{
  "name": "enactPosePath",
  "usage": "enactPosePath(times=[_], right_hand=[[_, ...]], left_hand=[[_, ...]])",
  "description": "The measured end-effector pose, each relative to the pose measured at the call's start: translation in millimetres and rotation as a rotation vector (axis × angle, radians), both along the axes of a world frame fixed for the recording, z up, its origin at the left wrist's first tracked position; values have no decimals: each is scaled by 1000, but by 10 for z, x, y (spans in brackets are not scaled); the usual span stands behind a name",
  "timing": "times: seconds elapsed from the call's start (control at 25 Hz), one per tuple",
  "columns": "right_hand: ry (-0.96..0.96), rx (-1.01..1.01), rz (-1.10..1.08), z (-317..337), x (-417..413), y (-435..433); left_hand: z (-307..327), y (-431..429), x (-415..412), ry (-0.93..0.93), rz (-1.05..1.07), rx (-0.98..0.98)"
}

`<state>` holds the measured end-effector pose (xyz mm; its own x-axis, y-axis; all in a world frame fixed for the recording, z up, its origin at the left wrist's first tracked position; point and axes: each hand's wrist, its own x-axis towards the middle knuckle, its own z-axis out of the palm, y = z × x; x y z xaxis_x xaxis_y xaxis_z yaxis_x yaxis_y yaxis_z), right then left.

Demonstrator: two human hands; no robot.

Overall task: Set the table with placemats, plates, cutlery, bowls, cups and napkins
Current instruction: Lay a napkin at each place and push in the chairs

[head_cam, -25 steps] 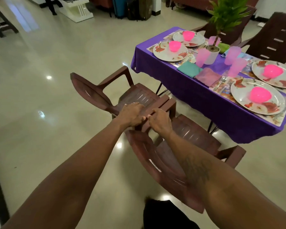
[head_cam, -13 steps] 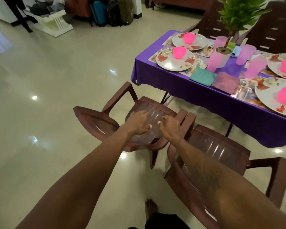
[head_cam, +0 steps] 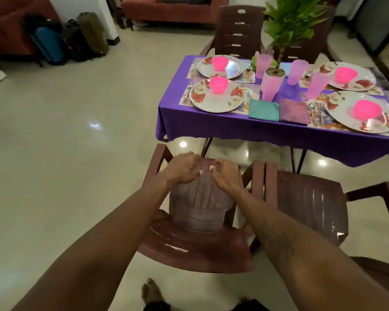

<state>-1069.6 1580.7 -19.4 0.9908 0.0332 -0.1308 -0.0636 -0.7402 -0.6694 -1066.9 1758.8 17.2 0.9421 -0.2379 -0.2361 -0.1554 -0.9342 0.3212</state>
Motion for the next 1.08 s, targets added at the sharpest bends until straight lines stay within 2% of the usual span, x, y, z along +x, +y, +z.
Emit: enactPosePath(times=[0.16,0.4,0.64,0.88,1.08], right_hand=[[37,30,-175,88,-18,734],[37,82,-309,118,353,1784],[36,126,-420,-65,950,2260],[71,161,-572,-313,1603,2534],[108,261,-708,-346,2051,2624]], left_hand=[[100,770,211,46,-145,20],[33,1634,878,39,-215,-17],[-144,2028,1558,25,-325,2],[-431,2202,2337,108,-411,1],[-379,2238,2956,141,-388,-61]])
